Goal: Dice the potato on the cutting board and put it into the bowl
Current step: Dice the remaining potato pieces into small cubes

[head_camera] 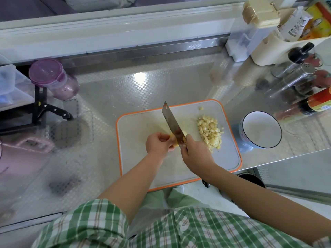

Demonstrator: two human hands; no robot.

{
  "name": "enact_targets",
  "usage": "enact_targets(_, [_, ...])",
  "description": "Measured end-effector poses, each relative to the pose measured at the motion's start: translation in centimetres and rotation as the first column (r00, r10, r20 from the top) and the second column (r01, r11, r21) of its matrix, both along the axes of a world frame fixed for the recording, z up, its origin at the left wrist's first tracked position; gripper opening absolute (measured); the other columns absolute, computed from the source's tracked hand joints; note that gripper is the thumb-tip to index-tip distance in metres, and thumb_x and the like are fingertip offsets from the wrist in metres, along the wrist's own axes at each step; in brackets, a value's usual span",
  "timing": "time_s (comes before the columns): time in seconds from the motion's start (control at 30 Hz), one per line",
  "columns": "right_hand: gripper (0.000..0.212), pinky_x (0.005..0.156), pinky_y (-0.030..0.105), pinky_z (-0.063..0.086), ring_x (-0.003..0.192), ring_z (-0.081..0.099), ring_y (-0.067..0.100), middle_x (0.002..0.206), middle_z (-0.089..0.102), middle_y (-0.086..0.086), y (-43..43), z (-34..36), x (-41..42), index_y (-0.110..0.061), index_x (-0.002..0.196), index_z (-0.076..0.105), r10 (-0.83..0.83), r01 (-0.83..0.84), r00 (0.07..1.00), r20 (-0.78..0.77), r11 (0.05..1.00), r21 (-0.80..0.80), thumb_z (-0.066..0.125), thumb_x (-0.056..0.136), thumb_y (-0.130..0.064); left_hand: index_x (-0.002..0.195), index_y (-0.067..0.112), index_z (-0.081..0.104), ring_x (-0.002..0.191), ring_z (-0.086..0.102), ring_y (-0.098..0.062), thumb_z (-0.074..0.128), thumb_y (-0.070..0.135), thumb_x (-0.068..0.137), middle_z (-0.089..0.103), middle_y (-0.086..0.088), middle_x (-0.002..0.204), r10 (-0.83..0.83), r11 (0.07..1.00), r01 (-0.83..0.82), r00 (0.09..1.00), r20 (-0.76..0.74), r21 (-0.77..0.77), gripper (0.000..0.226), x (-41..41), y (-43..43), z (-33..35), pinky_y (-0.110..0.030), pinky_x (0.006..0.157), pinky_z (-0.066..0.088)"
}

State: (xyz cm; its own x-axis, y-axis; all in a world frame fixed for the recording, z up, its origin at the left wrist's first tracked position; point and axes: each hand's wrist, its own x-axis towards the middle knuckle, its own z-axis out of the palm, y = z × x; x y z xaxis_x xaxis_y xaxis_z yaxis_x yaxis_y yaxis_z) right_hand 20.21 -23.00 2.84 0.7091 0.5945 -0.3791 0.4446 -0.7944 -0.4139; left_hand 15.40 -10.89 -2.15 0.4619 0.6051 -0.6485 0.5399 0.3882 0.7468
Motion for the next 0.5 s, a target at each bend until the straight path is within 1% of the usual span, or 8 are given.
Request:
enact_targets(0.07, [0.012,0.044,0.029,0.023,0.057,0.047,0.026,0.063,0.045,0.004,0.3,-0.7,0.0,-0.013,0.092,0.033,0.005,-0.005,1.0,0.0,1.0,-0.011,0.041,0.098,-0.019,0.076,0.007,0.062,0.072,0.07,-0.027,0.078,0.003,0.077,0.066,-0.012,0.076,0.006,1.0,-0.006,1.0,0.009,-0.008,0.016,-0.1,0.0,0.0,-0.044,0.074,0.06])
enact_targets(0.13, [0.011,0.046,0.031,0.031,0.062,0.053,0.029,0.069,0.052,0.008,0.7,-1.3,0.0,-0.013,0.093,0.034,0.003,-0.003,1.0,-0.012,1.0,-0.024,0.039,0.098,-0.02,0.075,0.006,0.062,0.075,0.07,-0.031,0.078,0.001,0.076,0.067,-0.015,0.077,0.016,1.0,-0.016,0.999,0.03,-0.02,0.016,-0.1,0.0,0.0,-0.046,0.074,0.06])
enact_targets(0.23, [0.011,0.056,0.038,0.043,0.071,0.059,0.034,0.074,0.055,0.012,1.0,-1.9,-0.2,-0.01,0.096,0.036,0.01,-0.01,1.0,-0.012,0.999,-0.052,0.039,0.099,-0.021,0.073,0.007,0.063,0.078,0.071,-0.034,0.078,0.0,0.076,0.067,-0.017,0.077,0.026,0.999,-0.024,0.999,0.043,-0.039,0.016,-0.2,-0.1,-0.2,-0.046,0.074,0.059])
enact_targets(0.3, [0.013,0.06,0.042,0.047,0.073,0.06,0.037,0.077,0.059,0.014,0.8,-2.3,-0.4,-0.008,0.1,0.039,0.004,-0.004,1.0,0.002,0.999,-0.046,0.038,0.099,-0.02,0.075,0.007,0.065,0.077,0.071,-0.032,0.078,0.001,0.076,0.069,-0.019,0.082,0.032,0.998,-0.03,0.999,0.034,-0.051,0.015,-0.2,-0.1,-0.1,-0.043,0.073,0.06])
enact_targets(0.43, [0.019,0.059,0.044,0.048,0.072,0.06,0.037,0.078,0.062,0.014,0.4,-2.8,-0.6,-0.008,0.112,0.042,-0.015,0.016,0.999,0.031,0.999,-0.033,0.037,0.099,-0.021,0.078,0.006,0.066,0.074,0.071,-0.029,0.078,0.001,0.076,0.069,-0.018,0.084,0.056,0.995,-0.053,0.998,0.038,-0.083,0.013,-0.2,-0.1,-0.1,-0.038,0.071,0.06])
enact_targets(0.5, [0.018,0.055,0.04,0.044,0.07,0.059,0.036,0.076,0.061,0.014,0.3,-2.7,-0.3,-0.009,0.111,0.044,-0.029,0.029,1.0,-0.002,1.0,0.001,0.038,0.099,-0.021,0.079,0.006,0.067,0.075,0.07,-0.03,0.077,0.0,0.076,0.069,-0.018,0.085,0.076,0.991,-0.07,0.996,0.053,-0.11,0.012,-0.3,0.0,-0.1,-0.037,0.071,0.06])
